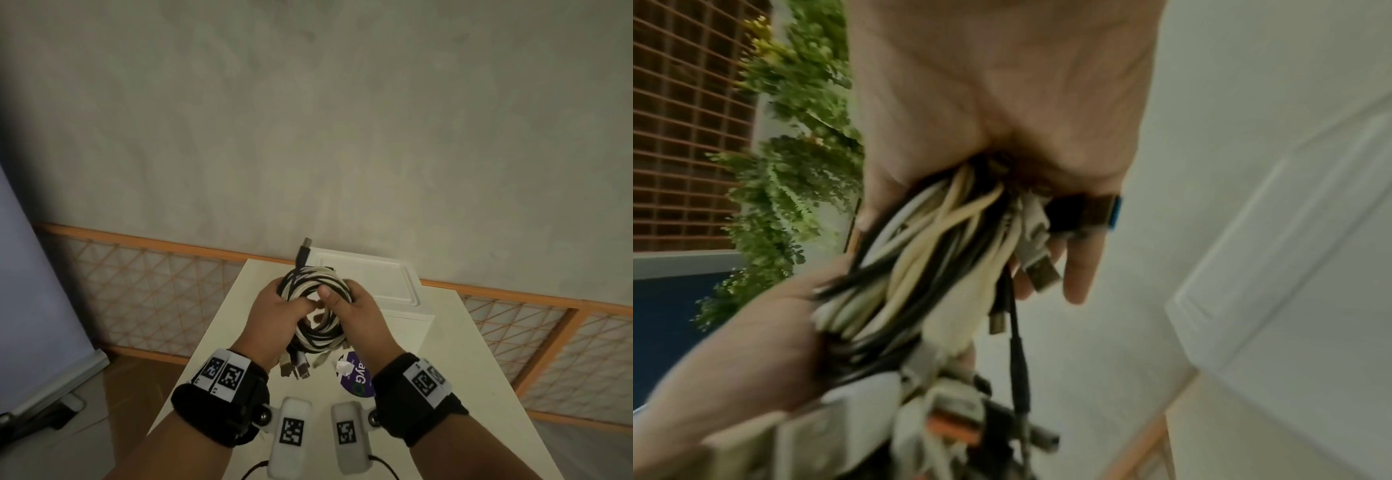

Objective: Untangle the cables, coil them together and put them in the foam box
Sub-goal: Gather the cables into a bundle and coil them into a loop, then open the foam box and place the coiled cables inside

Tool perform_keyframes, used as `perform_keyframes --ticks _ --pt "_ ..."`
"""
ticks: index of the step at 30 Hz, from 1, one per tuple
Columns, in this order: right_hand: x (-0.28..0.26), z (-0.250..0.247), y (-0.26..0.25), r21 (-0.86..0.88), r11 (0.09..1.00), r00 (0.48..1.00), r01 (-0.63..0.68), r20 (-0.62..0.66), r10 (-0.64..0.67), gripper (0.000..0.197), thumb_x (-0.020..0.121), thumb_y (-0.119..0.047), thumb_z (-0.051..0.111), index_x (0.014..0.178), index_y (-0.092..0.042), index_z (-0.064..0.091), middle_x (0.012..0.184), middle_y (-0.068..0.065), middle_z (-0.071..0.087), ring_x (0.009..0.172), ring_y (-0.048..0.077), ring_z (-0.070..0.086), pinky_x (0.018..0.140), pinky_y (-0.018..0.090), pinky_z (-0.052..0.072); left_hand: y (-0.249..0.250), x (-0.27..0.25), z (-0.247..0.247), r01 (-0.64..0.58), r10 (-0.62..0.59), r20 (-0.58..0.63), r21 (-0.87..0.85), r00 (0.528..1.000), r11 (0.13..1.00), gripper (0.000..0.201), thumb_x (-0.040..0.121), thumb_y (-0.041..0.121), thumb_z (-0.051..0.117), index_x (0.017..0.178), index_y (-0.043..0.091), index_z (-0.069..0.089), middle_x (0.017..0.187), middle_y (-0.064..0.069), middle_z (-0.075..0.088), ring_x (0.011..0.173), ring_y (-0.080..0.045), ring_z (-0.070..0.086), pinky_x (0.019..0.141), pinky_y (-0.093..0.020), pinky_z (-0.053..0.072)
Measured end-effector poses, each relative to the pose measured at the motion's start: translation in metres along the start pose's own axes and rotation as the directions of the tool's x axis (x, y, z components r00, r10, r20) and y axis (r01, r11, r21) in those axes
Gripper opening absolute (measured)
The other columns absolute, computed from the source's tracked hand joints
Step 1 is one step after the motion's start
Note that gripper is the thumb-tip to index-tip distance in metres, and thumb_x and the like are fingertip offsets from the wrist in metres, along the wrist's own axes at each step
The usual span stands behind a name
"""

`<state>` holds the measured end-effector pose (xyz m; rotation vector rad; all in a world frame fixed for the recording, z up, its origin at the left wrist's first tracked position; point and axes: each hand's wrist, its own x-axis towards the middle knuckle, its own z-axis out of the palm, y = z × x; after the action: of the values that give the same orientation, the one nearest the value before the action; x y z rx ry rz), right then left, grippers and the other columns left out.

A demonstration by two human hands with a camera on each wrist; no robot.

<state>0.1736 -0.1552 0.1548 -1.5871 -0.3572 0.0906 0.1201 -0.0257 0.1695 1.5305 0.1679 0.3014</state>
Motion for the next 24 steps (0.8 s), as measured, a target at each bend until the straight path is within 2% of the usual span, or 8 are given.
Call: perform_keyframes --ticks 2,4,9,12,15,18,21,24 --pt "-0.005 0.003 0.001 0.077 0.993 0.996 -0.085 -0.011 0.086 0.049 0.072 -0.043 0.077 0.098 -0.003 0.064 0.085 0.015 0.070 0.071 0.026 0.068 0.068 0.037 0.055 -0.006 -0.001 -0.001 0.036 -0.036 -0.007 -0.024 0.999 0.999 0.022 0.079 -0.003 0.058 0.094 0.010 0.067 0.062 0.002 0.065 0.055 -0.010 0.061 0.054 -0.024 0.046" --pt "-0.005 0.005 0.002 0.125 0.985 0.992 -0.122 -0.013 0.125 0.037 0.077 -0.031 0.075 0.097 -0.002 0.064 0.076 0.008 0.067 0.060 0.016 0.063 0.059 0.028 0.052 -0.013 -0.002 -0.001 0.068 -0.070 -0.024 -0.060 0.997 0.996 0.020 0.079 -0.004 0.056 0.092 0.008 0.066 0.059 -0.001 0.062 0.054 -0.014 0.059 0.055 -0.027 0.046" --pt "-0.002 0.010 0.012 0.139 0.981 0.990 -0.134 -0.029 0.139 0.025 0.077 -0.022 0.075 0.093 -0.006 0.065 0.071 0.004 0.066 0.055 0.016 0.058 0.058 0.032 0.048 -0.028 -0.001 -0.001 0.112 -0.119 -0.055 -0.120 0.991 0.986 0.019 0.080 -0.003 0.057 0.095 0.006 0.064 0.058 -0.004 0.061 0.057 -0.019 0.057 0.057 -0.030 0.047" --pt "0.002 0.009 0.026 0.159 0.972 0.984 -0.175 0.053 0.169 0.041 0.075 -0.030 0.078 0.100 -0.002 0.062 0.074 0.007 0.063 0.058 0.016 0.058 0.058 0.031 0.048 -0.038 -0.001 -0.002 0.122 -0.132 -0.086 -0.112 0.988 0.986 0.023 0.081 -0.005 0.057 0.097 0.010 0.066 0.065 -0.005 0.066 0.059 -0.019 0.062 0.056 -0.029 0.048" --pt "0.007 0.004 0.050 0.215 0.951 0.964 -0.221 0.198 0.179 0.062 0.071 -0.046 0.076 0.112 -0.002 0.059 0.092 0.014 0.067 0.079 0.025 0.066 0.073 0.034 0.055 -0.053 -0.003 -0.005 0.124 -0.134 -0.112 -0.092 0.985 0.988 0.030 0.080 -0.005 0.060 0.100 0.016 0.067 0.079 -0.005 0.072 0.071 -0.020 0.069 0.061 -0.030 0.050" --pt "0.014 -0.006 0.084 0.272 0.878 0.890 -0.394 0.351 0.291 0.064 0.080 -0.058 0.061 0.124 -0.011 0.058 0.122 0.019 0.062 0.115 0.037 0.057 0.101 0.055 0.043 -0.068 -0.005 -0.012 0.140 -0.153 -0.174 -0.088 0.973 0.986 0.026 0.080 -0.006 0.062 0.097 0.014 0.065 0.070 -0.005 0.069 0.064 -0.021 0.065 0.060 -0.030 0.048" --pt "0.028 -0.029 0.119 0.347 0.725 0.802 -0.595 0.187 0.568 0.062 0.087 -0.064 0.046 0.120 -0.012 0.058 0.121 0.012 0.063 0.117 0.032 0.056 0.105 0.050 0.040 -0.080 -0.003 -0.025 0.154 -0.178 -0.232 -0.117 0.956 0.981 0.019 0.082 -0.005 0.061 0.094 0.009 0.063 0.057 -0.007 0.060 0.057 -0.024 0.057 0.060 -0.033 0.047" --pt "0.042 -0.054 0.152 0.458 0.636 0.719 -0.621 0.010 0.695 0.039 0.098 -0.042 0.043 0.111 -0.006 0.053 0.115 0.014 0.058 0.110 0.032 0.054 0.093 0.044 0.041 -0.085 0.001 -0.037 0.154 -0.189 -0.281 -0.142 0.941 0.978 0.016 0.081 -0.006 0.062 0.090 0.008 0.064 0.055 -0.008 0.058 0.062 -0.029 0.055 0.072 -0.046 0.049"
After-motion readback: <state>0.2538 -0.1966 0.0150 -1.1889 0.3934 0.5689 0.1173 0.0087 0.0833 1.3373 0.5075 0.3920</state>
